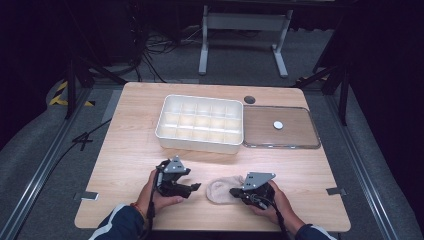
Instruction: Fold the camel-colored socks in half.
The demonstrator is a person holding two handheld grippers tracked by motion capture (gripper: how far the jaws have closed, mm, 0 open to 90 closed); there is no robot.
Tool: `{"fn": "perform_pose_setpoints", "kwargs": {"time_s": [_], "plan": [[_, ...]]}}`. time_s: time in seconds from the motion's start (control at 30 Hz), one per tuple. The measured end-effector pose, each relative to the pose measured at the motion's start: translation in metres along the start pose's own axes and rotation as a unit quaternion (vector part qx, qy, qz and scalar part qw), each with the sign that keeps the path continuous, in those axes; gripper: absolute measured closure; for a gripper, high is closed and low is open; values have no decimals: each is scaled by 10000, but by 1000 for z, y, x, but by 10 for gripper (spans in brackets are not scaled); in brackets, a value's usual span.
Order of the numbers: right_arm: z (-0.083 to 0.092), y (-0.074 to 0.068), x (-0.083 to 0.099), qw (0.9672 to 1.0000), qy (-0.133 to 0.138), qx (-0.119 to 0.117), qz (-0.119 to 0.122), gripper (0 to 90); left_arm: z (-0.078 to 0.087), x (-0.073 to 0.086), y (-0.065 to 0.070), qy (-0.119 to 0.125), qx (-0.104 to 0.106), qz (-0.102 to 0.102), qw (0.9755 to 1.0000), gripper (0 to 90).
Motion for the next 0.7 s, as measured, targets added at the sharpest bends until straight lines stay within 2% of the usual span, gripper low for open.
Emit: {"fn": "perform_pose_setpoints", "kwargs": {"time_s": [0.03,0.13,0.17,0.23,0.3,0.37,0.5,0.53,0.6,0.7], "plan": [[0,0,0,10000,-3,-19,6,896,-4,-2,3,-43,20,-56,10000,339],[-1,0,1,10000,12,-22,-36,898,-15,-6,8,-53,82,-13,10000,339],[-1,0,1,10000,19,-22,-41,898,-18,-8,9,-68,59,-58,9999,339],[-1,0,1,10000,11,-7,-54,898,-23,-12,13,-5,123,-31,9999,337],[-1,0,1,10000,11,9,-65,898,-27,-15,16,-15,113,-84,9999,337],[-2,-1,1,10000,15,49,-70,899,-28,-18,19,97,145,-53,9998,337],[-2,-2,0,10000,11,78,-54,899,-32,-19,23,3,123,-144,9998,347],[-2,-2,0,10000,17,73,-63,898,-37,-16,22,-173,-27,-214,9996,352],[-3,-2,0,9999,15,83,-61,898,-41,-13,22,-308,-62,-260,9992,360],[-3,-2,0,9999,-2,114,-27,898,-42,-13,25,-310,-153,-414,9985,372]]}}
Point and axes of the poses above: each handheld gripper's, and its own axes: z roughly backward along the jaws, x roughly out of its underside, y roughly to its right, the point moved 6 cm from there along -z, roughly forward along the jaws, and after that the axes turned 3 degrees about z, right-handed, at the moved point
